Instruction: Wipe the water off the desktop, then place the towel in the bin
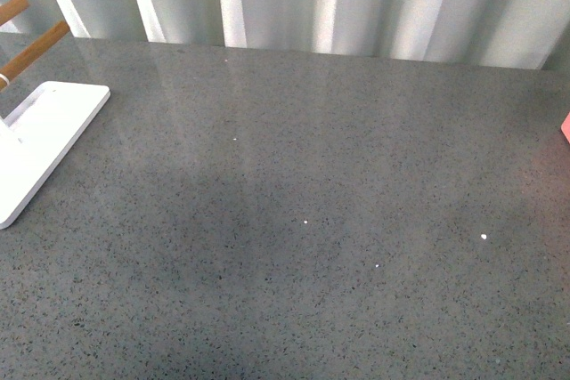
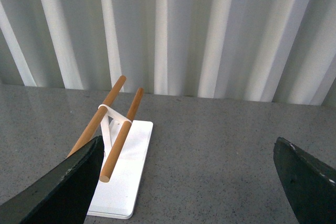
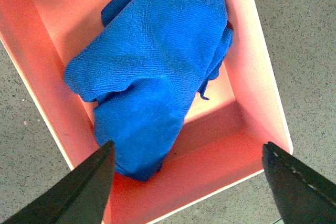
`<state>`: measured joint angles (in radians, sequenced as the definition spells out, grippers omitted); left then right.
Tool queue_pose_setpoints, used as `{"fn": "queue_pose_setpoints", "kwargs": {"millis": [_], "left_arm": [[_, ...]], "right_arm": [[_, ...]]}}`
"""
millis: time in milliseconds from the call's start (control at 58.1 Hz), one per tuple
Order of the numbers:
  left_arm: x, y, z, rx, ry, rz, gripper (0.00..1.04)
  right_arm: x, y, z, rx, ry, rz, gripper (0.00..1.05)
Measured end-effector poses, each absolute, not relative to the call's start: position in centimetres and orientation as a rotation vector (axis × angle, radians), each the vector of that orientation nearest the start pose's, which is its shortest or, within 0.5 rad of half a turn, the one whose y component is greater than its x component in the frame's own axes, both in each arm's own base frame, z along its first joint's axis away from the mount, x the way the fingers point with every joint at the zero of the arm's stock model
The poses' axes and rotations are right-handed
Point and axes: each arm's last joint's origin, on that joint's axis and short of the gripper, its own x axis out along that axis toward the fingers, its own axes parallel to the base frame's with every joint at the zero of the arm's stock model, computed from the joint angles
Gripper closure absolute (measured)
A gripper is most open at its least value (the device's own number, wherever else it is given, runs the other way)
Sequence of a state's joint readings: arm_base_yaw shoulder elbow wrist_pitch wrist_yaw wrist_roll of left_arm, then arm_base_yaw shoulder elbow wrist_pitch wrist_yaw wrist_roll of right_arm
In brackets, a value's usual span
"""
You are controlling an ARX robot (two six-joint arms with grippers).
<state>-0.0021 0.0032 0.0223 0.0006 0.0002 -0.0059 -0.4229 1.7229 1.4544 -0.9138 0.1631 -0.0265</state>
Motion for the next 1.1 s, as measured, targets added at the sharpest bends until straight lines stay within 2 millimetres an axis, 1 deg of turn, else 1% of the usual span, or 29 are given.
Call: {"fn": "queue_pose_setpoints", "kwargs": {"millis": [69, 103, 189, 292, 327, 344, 361, 378, 396, 413, 447, 482, 499, 533, 585, 636, 671, 688, 791, 808, 877, 1015, 1101], "left_arm": [[9.6, 0.0, 17.1, -0.006, -0.020, -0.002, 0.07], [9.6, 0.0, 17.1, -0.006, -0.020, -0.002, 0.07], [9.6, 0.0, 17.1, -0.006, -0.020, -0.002, 0.07], [9.6, 0.0, 17.1, -0.006, -0.020, -0.002, 0.07], [9.6, 0.0, 17.1, -0.006, -0.020, -0.002, 0.07], [9.6, 0.0, 17.1, -0.006, -0.020, -0.002, 0.07], [9.6, 0.0, 17.1, -0.006, -0.020, -0.002, 0.07], [9.6, 0.0, 17.1, -0.005, -0.020, -0.002, 0.07], [9.6, 0.0, 17.1, -0.005, -0.020, -0.002, 0.07], [9.6, 0.0, 17.1, -0.005, -0.020, 0.001, 0.07], [9.7, 0.0, 17.1, -0.005, -0.019, -0.003, 0.07], [9.6, 0.0, 17.1, -0.005, -0.020, -0.003, 0.07], [9.6, 0.0, 17.1, -0.005, -0.020, -0.003, 0.07], [9.6, 0.0, 17.1, -0.005, -0.020, -0.003, 0.07], [9.6, 0.0, 17.1, -0.005, -0.020, -0.001, 0.07], [9.7, 0.0, 17.1, -0.005, -0.019, -0.002, 0.07], [9.6, 0.0, 17.1, -0.005, -0.020, -0.001, 0.07], [9.6, 0.0, 17.1, -0.005, -0.020, -0.001, 0.07], [9.6, 0.0, 17.1, -0.005, -0.020, -0.002, 0.07], [9.6, 0.0, 17.1, -0.005, -0.020, -0.002, 0.07], [9.6, 0.0, 17.1, -0.005, -0.020, -0.002, 0.07], [9.6, 0.0, 17.1, -0.005, -0.020, -0.002, 0.07], [9.6, 0.0, 17.1, -0.005, -0.020, -0.002, 0.07]], "right_arm": [[31.6, -14.7, 26.8, 0.132, 1.194, -0.499, 0.08], [31.6, -14.7, 26.8, 0.133, 1.194, -0.500, 0.05], [31.6, -14.7, 26.8, 0.132, 1.194, -0.499, 0.08], [31.6, -14.7, 26.8, 0.133, 1.193, -0.498, 0.07], [31.7, -14.9, 26.6, 0.173, 1.103, -0.453, 0.10], [31.6, -14.8, 26.2, 0.208, 1.011, -0.394, 0.13], [31.6, -14.7, 26.0, 0.221, 0.962, -0.357, 0.15], [31.5, -14.4, 25.6, 0.241, 0.865, -0.282, 0.19], [31.4, -14.2, 25.4, 0.248, 0.823, -0.245, 0.20], [31.0, -13.8, 24.8, 0.252, 0.741, -0.181, 0.24], [29.8, -12.4, 23.7, 0.214, 0.559, -0.077, 0.33], [28.9, -11.2, 23.0, 0.156, 0.413, -0.036, 0.40], [28.3, -10.3, 22.9, 0.106, 0.301, -0.022, 0.45], [27.5, -9.3, 23.0, 0.045, 0.153, -0.012, 0.52], [26.1, -7.8, 23.4, -0.004, 0.024, 0.003, 0.63], [25.2, -7.0, 23.3, -0.017, -0.014, 0.005, 0.70], [24.4, -6.3, 22.9, -0.020, -0.024, 0.009, 0.77], [24.1, -6.1, 22.8, -0.020, -0.024, 0.008, 0.79], [22.3, -4.8, 21.0, -0.012, 0.007, -0.001, 0.99], [22.1, -4.7, 20.8, -0.011, 0.010, -0.002, 1.01], [21.0, -3.9, 19.9, -0.012, 0.023, -0.004, 1.02], [18.6, -2.3, 19.1, -0.018, 0.004, 0.009, 1.02], [17.7, -2.0, 18.6, -0.017, 0.011, 0.006, 1.02]]}}
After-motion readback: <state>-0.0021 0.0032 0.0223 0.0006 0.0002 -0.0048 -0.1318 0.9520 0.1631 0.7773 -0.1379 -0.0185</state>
